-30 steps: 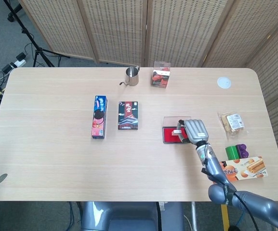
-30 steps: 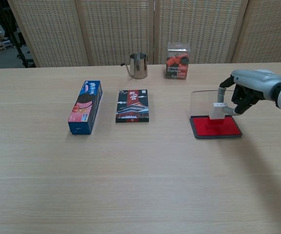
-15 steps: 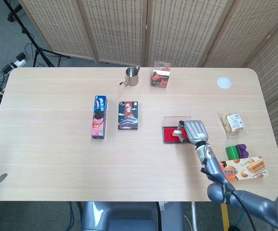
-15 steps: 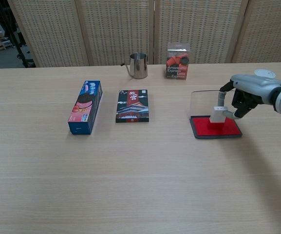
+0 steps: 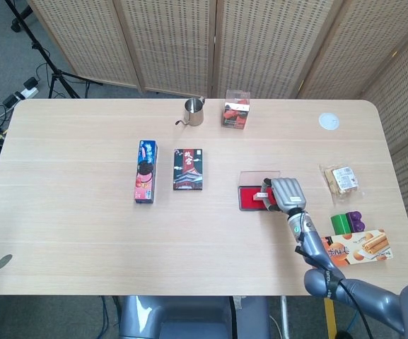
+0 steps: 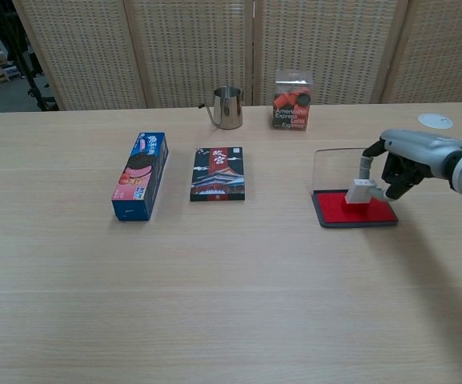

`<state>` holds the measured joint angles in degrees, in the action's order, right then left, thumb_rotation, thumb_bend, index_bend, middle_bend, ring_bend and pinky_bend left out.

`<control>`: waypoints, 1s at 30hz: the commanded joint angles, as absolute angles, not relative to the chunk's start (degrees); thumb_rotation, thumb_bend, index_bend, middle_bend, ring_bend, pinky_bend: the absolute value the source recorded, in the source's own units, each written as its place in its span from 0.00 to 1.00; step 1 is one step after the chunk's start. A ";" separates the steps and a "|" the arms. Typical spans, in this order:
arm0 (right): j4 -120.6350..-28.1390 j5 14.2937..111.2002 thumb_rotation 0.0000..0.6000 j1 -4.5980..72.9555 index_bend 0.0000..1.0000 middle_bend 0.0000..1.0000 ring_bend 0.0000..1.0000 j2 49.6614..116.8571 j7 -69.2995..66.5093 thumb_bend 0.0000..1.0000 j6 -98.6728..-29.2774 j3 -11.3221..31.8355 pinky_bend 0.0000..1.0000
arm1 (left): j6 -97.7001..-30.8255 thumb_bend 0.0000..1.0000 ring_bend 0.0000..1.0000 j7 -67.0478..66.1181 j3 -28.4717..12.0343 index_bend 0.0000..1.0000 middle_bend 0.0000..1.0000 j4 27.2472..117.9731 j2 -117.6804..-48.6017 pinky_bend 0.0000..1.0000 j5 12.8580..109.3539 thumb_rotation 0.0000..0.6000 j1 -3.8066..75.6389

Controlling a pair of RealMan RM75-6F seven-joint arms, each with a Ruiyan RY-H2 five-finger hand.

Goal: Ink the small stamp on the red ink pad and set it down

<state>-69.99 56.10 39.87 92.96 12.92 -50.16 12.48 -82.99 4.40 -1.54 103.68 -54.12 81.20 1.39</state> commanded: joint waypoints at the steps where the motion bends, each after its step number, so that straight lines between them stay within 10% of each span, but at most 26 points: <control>1: -69.54 56.32 1.00 39.88 0.52 0.96 1.00 93.28 12.73 0.57 -49.94 12.28 1.00 | -82.98 0.00 0.00 4.34 -1.53 0.00 0.00 103.71 -54.15 0.00 81.19 1.00 1.40; 30: -71.38 56.59 1.00 39.39 0.52 0.96 1.00 92.17 12.37 0.57 -51.25 13.53 1.00 | -82.97 0.00 0.00 5.27 -1.30 0.00 0.00 103.66 -53.77 0.00 81.51 1.00 1.38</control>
<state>-70.61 56.44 39.50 92.75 12.60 -50.89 13.18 -82.97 5.28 -1.30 103.66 -53.77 81.51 1.37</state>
